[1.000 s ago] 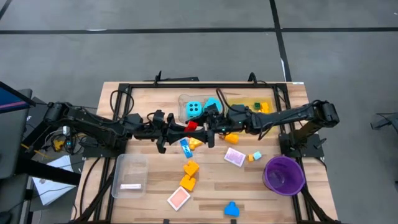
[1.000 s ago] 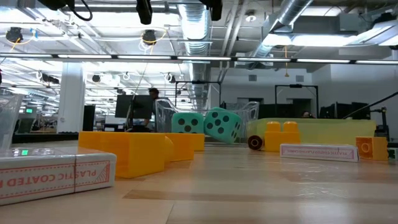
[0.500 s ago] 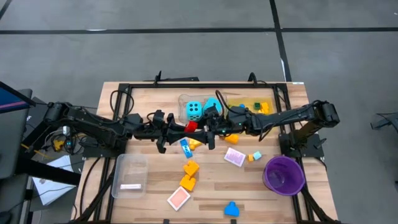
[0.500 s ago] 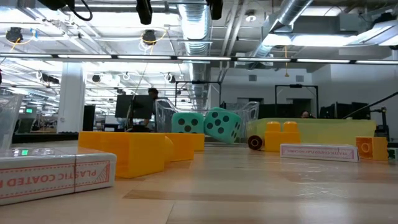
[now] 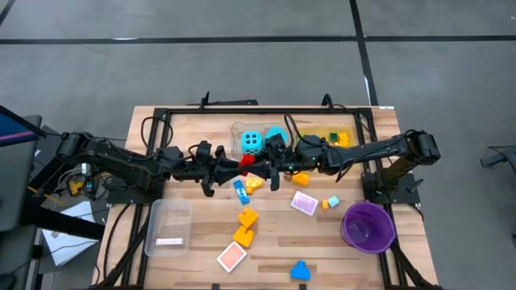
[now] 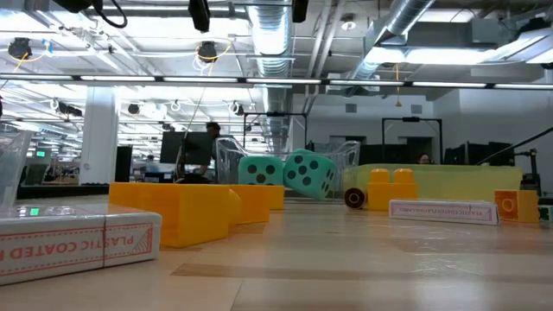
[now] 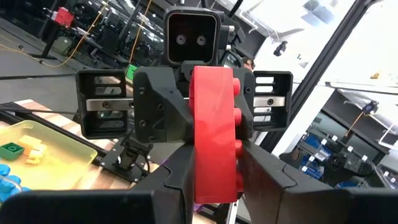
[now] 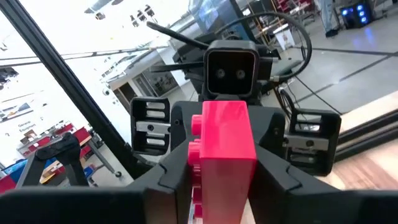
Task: Pick & Place Toys
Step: Put the red game piece into the yellow bin
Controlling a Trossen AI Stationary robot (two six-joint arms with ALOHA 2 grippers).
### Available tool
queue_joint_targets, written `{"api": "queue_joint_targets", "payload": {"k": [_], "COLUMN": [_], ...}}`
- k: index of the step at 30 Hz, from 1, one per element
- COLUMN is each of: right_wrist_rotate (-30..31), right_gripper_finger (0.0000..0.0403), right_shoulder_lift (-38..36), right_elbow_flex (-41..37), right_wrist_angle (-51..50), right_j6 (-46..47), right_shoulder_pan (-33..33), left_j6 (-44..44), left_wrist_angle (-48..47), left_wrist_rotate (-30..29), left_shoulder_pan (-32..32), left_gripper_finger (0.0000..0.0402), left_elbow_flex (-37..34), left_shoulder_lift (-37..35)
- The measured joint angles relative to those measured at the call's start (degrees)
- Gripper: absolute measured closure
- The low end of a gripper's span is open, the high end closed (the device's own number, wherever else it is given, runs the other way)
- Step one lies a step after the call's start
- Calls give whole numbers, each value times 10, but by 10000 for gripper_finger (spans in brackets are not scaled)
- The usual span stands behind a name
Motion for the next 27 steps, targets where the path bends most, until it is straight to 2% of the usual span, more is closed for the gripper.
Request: {"api": "queue_joint_targets", "payload": {"k": [8,15,24,27], "right_wrist_rotate": [-5,-3,-8,-7], "right_gripper_finger": [280,312,311,311], "right_shoulder_lift": [-3,-4,-4,-5], "right_elbow_flex": [0,0,0,0], "right_wrist_angle": [-2,-2,-12,-9], "right_j6": [0,-11,-6,-7], "right_shoulder_pan": [0,0,1,1], "left_j6": [4,4,7,-26], "left_wrist_angle": [-3,-6,-10,-24], "left_wrist_rotate": [8,4,5,8], "left_shoulder_pan": [-2,-2,-2,-2], "left_gripper_finger": [309,308,275,268], "left_elbow_flex": [1,0,0,-1], "left_shoulder_lift": [1,1,2,3]}}
